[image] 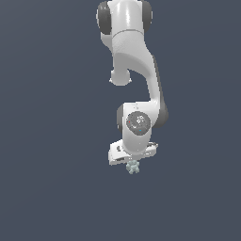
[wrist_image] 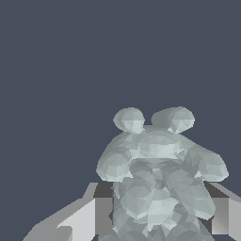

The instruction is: Pick up the object and move it to a goal position.

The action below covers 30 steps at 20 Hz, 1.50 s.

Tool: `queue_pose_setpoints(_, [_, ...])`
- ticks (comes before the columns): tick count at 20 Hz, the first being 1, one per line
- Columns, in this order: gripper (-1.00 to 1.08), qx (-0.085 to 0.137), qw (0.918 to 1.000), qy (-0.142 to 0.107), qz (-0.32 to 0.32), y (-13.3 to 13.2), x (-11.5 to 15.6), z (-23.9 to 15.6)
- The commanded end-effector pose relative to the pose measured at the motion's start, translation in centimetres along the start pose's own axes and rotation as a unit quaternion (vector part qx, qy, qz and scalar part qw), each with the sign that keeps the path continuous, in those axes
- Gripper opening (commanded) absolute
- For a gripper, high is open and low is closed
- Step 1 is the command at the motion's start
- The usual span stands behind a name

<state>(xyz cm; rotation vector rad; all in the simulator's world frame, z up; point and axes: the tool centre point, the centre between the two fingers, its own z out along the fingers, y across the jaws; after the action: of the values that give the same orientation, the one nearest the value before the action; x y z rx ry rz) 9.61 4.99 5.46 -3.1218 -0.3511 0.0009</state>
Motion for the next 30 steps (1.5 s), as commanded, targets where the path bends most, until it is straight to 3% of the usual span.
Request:
queue_pose_setpoints(1, [-1.00,0.000,1.0000,0.000,0.000,0.0,0.0,0.0])
queue_pose_setpoints(15, [-1.00,0.000,1.0000,0.000,0.000,0.3,-1.5,-3.7])
queue_pose_setpoints(30, [-1.00,0.000,1.0000,0.000,0.000,1.5,-6.9,-17.5])
